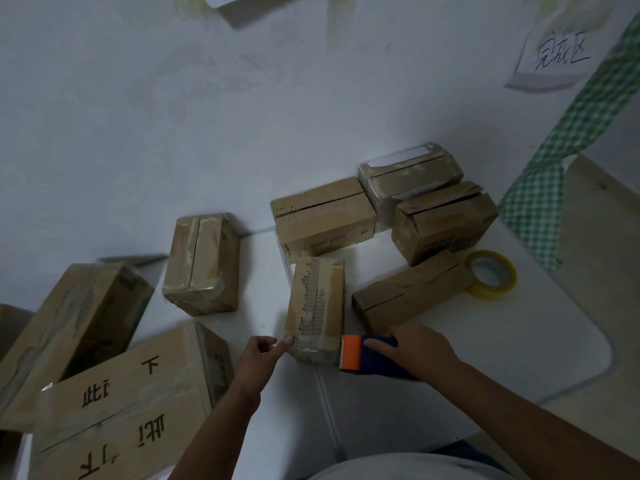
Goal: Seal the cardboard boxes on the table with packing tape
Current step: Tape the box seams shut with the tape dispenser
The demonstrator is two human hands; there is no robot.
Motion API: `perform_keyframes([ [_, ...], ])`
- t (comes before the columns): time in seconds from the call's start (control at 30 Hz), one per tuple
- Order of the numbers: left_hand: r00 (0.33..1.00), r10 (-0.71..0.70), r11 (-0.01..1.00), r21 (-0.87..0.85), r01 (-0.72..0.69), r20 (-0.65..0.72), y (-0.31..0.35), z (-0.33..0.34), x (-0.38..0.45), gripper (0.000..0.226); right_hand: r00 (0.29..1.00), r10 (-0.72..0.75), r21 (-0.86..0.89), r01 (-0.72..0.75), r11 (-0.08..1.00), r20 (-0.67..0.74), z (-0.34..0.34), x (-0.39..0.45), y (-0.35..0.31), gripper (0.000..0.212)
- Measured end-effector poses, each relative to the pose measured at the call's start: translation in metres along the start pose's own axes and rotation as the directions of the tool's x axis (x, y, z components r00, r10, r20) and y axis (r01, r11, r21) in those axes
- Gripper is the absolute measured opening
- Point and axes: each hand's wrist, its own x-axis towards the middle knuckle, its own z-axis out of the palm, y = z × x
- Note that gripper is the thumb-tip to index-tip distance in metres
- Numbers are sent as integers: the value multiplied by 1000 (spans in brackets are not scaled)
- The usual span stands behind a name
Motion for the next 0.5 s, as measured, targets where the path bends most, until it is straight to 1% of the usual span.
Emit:
perform_keyframes([
  [0.17, 1000, 2, 1000, 9, -2, 27, 0, -1, 1, 37, 999, -1, 27, 0, 1000, 36, -3, -2, -2, 64],
  [0.3, 998, 26, 997, 68, -29, 48, 4, -2, -2, 35, 999, -16, 8, 16, 1000, 48, -6, -2, -2, 63],
  [0.37, 998, 52, 992, 113, -56, 37, 5, -3, -2, 33, 999, -21, -6, 21, 1000, 44, -7, -2, -2, 66],
  [0.4, 998, 57, 993, 106, -59, 24, 6, -4, -1, 34, 999, -23, -10, 24, 1000, 40, -7, -2, -2, 67],
  [0.5, 999, 49, 992, 117, -48, -10, 11, -7, 5, 41, 999, -23, -4, 23, 1000, 38, -6, -3, -3, 68],
])
